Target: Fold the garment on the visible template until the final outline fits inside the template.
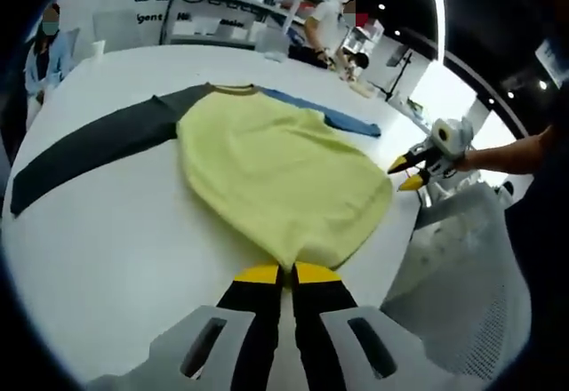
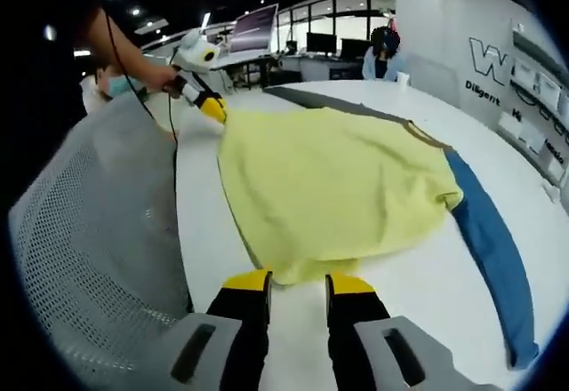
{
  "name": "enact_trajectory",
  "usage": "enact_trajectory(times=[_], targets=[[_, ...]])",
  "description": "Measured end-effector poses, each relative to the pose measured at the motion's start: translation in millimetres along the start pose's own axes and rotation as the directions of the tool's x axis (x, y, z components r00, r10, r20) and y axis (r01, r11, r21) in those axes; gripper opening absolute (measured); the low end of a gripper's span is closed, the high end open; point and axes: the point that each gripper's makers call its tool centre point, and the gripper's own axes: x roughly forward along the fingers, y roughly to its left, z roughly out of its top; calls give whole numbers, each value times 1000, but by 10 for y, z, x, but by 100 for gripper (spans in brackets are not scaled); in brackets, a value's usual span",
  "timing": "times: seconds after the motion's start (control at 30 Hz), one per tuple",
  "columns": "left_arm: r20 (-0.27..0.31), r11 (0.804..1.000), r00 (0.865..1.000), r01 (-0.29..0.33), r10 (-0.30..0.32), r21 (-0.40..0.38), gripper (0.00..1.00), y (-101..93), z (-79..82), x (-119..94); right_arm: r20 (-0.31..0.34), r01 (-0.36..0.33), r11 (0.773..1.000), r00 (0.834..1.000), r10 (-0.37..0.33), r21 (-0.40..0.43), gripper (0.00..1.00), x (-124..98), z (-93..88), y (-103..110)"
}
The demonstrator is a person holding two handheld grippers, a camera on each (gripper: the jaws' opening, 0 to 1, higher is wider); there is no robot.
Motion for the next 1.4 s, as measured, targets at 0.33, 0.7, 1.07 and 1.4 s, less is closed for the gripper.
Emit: enact_trajectory(times=[0.33, 0.7, 1.07, 1.4], targets=[[-5, 1000, 1000, -4, 4, 3, 5, -60, 11, -25, -12, 10, 998, 1000, -11, -61, 21, 93, -44, -30], [-11, 1000, 1000, -3, 3, 6, 5, -66, 11, -25, 15, 37, 991, 999, -36, -129, 0, 99, 20, -113], [-3, 1000, 1000, 0, 0, 9, 5, -54, 28, -43, 78, 33, 999, 997, -30, -36, 0, -46, 266, -104], [26, 1000, 1000, -4, 4, 15, 5, -23, 98, -103, 134, 35, 999, 990, -38, 27, 0, -207, 556, -178]])
